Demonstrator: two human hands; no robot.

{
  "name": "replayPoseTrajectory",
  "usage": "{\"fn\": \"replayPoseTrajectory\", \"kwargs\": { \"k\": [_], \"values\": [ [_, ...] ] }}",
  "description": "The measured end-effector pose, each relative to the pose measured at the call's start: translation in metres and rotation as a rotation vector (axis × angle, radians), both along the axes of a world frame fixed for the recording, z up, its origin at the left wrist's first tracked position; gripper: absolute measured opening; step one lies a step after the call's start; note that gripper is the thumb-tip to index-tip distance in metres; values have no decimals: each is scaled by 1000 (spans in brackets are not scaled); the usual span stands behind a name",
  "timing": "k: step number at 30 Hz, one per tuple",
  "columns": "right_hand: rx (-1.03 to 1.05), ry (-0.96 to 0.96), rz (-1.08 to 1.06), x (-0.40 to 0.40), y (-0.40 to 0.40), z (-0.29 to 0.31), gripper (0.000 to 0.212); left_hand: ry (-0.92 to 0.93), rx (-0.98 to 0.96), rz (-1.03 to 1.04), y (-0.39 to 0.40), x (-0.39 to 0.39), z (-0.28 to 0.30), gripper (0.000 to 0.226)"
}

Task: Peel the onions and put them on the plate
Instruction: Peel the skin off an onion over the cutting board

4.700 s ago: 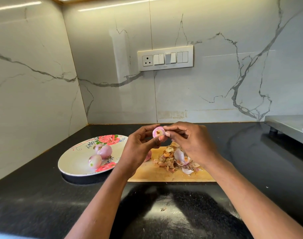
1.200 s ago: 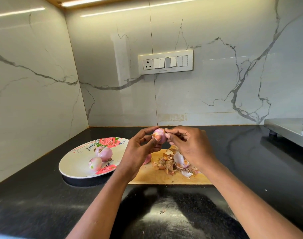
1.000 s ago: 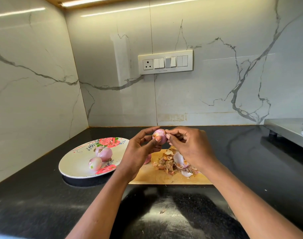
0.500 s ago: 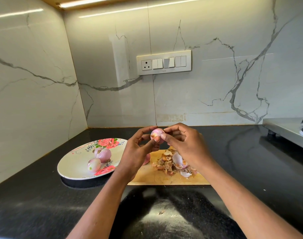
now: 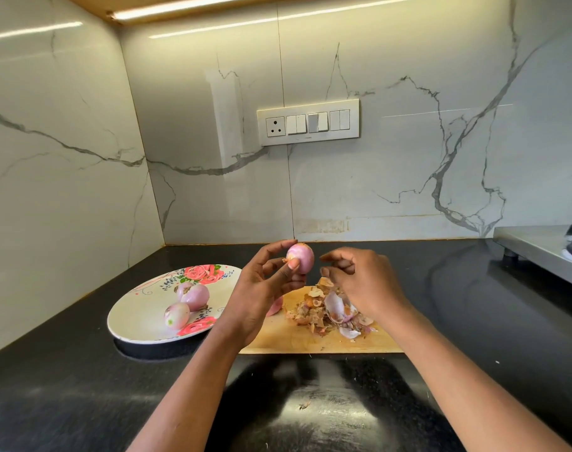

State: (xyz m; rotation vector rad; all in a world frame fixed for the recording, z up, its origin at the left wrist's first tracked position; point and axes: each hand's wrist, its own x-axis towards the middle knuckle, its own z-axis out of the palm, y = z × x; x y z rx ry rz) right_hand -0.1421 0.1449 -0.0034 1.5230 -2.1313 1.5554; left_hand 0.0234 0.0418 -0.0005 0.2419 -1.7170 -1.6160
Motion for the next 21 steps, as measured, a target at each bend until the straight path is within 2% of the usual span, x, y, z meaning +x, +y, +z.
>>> {"fn": "replayPoseTrajectory", "kwargs": {
  "k": [2, 4, 9, 13, 21],
  "values": [
    [44, 39, 46, 5, 0, 0, 26, 3, 16, 10, 0, -1, 0, 46],
    [25, 29, 62, 7, 1, 3, 23, 6, 28, 25, 0, 0, 0, 45],
    [-181, -198, 202, 14, 4, 13, 13, -13, 4, 68, 0, -1, -1, 46],
    [-209, -114, 192, 19, 1, 7, 14, -33, -21, 86, 1, -1, -1, 45],
    [-247, -147, 167, 21, 1, 5, 7, -31, 7, 71, 3, -1, -1, 49]
  ]
}}
